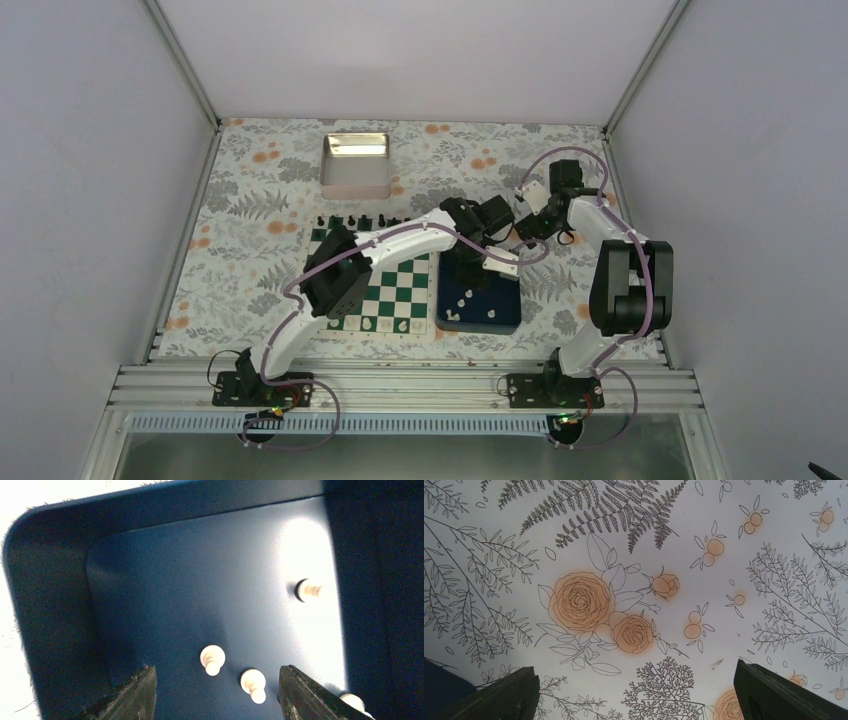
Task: Set up the chess pieces on the board
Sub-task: Pick up the chess piece from the storage box.
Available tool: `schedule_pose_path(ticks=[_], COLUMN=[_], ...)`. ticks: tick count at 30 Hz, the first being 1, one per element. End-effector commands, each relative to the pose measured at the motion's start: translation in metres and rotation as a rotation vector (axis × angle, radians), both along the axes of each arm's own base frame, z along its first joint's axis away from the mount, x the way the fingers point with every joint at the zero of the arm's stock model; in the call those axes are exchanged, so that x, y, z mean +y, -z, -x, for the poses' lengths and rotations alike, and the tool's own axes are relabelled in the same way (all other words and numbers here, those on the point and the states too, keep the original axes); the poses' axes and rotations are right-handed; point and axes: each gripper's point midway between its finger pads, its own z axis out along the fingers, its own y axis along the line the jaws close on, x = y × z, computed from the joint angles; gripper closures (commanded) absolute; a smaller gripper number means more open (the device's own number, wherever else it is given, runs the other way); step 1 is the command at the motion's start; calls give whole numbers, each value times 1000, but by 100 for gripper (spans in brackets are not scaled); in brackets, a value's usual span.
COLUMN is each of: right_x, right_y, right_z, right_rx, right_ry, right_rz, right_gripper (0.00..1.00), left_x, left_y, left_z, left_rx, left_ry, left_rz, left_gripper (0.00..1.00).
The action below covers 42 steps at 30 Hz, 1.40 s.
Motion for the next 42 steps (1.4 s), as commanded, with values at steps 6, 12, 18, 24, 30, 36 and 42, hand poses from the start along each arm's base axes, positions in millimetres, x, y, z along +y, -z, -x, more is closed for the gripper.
schedule_pose_path(ticks=[6,12,18,24,30,36,42], right_x=[7,8,8,9,9,9,10], right_y=[-13,-13,-14,-14,-14,-14,-15], right_z=[-4,-4,-4,-3,-3,-2,-2], right_rx=[-43,-42,-43,-42,-42,-39,-41], right_ry=[-21,-25,-27,-31,-30,-32,-34], right_rz=[-16,-18,-21,-22,-24,-28,-29], right_gripper=[0,0,0,0,0,0,0], left_x=[0,-1,-2,-3,-3,-3,-1], left_y=[31,35,41,45,48,45,42], left_z=[1,0,2,1,1,2,1], left_rx=[-9,-11,-16,-18,-22,-30,-42], left_ry=[17,16,24,28,28,26,23], left_rz=[-54,-58,-72,-81,-91,-86,-89], left_gripper=[42,50,54,61,73,81,94])
